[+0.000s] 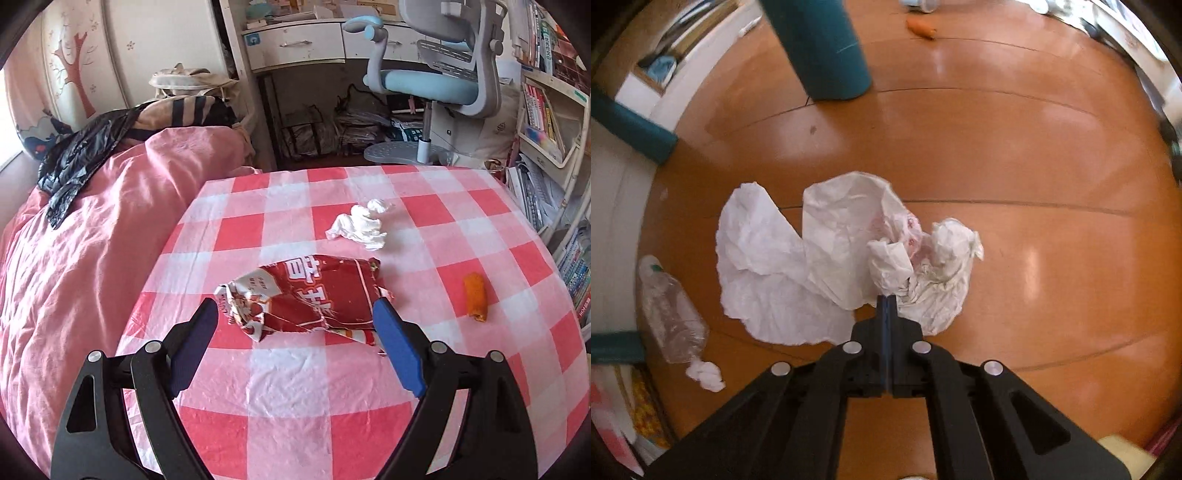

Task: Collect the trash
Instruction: 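Lift the tissue with the right tool while the left tool grasps the small orange scrap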

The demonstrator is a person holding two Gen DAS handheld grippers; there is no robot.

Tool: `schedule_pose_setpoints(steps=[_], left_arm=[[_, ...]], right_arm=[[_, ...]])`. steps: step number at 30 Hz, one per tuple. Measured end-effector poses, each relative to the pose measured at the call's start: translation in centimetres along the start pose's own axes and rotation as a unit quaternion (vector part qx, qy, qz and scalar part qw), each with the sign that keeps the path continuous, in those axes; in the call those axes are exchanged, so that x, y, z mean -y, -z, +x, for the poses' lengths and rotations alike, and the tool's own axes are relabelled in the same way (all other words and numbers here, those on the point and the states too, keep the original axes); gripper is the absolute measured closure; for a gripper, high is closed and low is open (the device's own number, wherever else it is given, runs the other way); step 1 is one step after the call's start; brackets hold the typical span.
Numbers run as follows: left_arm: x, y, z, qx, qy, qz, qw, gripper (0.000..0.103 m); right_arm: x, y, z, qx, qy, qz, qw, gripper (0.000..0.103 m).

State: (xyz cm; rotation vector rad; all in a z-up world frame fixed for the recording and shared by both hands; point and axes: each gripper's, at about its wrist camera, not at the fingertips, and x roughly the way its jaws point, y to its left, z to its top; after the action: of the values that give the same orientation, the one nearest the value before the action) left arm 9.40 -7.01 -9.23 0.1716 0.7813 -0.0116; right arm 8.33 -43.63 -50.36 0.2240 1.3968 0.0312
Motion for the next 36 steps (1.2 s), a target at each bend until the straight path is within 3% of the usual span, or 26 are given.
schedule_pose_setpoints(steps=[5,8,10,11,12,16,18,19,20,21,24,28,31,35,36], left_arm=[[-1.1,-0.5,0.6,0.0,-0.007,-0.005,1.0,0.021],[-0.6,-0.4,-0.1,0.008,0.015,0.006,0.9998,0.021],[0.9,-0.4,-0.6,0.012,0.044,0.029,0.9985,0.021],[2.1,-0.5,-0.9,0.017,0.054,0.047,0.9973,0.021],[3.2,-0.6,-1.1,0.021,0.064,0.064,0.9957,0.021],[7.7,-1.0,-0.5,0.013,0.107,0.11,0.9881,0.02],[10.1,-1.1,0.2,0.001,0.125,0.127,0.9839,0.02],[11.2,-1.1,0.4,0.0,0.128,0.139,0.9819,0.02],[12.3,-1.0,0.6,-0.002,0.128,0.154,0.9798,0.02],[13.2,-0.7,0.6,-0.003,0.127,0.164,0.9782,0.02],[14.7,-0.4,1.3,-0.016,0.127,0.165,0.978,0.021],[15.3,-0.9,2.1,-0.035,0.138,0.124,0.982,0.022],[15.7,-0.8,3.0,-0.059,0.145,0.109,0.9816,0.041],[15.7,-0.5,2.7,-0.067,0.172,0.097,0.978,0.079],[15.8,-0.3,2.5,-0.067,0.172,0.102,0.9775,0.08]], right_arm=[[0.7,1.3,-1.1,0.008,0.002,0.019,1.0,0.102],[0.7,1.5,-2.0,0.031,0.023,0.031,0.999,0.097],[0.2,1.0,-2.1,0.041,0.036,0.038,0.998,0.061],[0.1,0.7,-2.0,0.05,0.046,0.039,0.997,0.039],[0.0,0.3,-1.8,0.057,0.057,0.036,0.996,0.037],[-0.9,-0.4,1.0,0.025,0.06,0.012,0.998,0.042],[-0.9,-0.4,2.2,-0.005,0.057,-0.002,0.998,0.075],[-1.1,0.0,2.4,0.001,0.06,-0.014,0.998,0.081],[-1.3,0.3,2.4,0.003,0.063,-0.026,0.998,0.095],[-1.3,0.6,2.4,-0.001,0.055,-0.03,0.998,0.1],[-0.5,0.9,2.1,-0.008,0.036,-0.018,0.999,0.101],[1.7,2.0,-0.8,0.019,-0.002,0.049,0.999,0.101],[2.9,2.7,-4.0,0.05,-0.024,0.087,0.995,0.101],[3.9,3.3,-10.3,0.114,-0.05,0.133,0.983,0.101],[3.7,3.9,-11.3,0.129,-0.054,0.137,0.981,0.101]])
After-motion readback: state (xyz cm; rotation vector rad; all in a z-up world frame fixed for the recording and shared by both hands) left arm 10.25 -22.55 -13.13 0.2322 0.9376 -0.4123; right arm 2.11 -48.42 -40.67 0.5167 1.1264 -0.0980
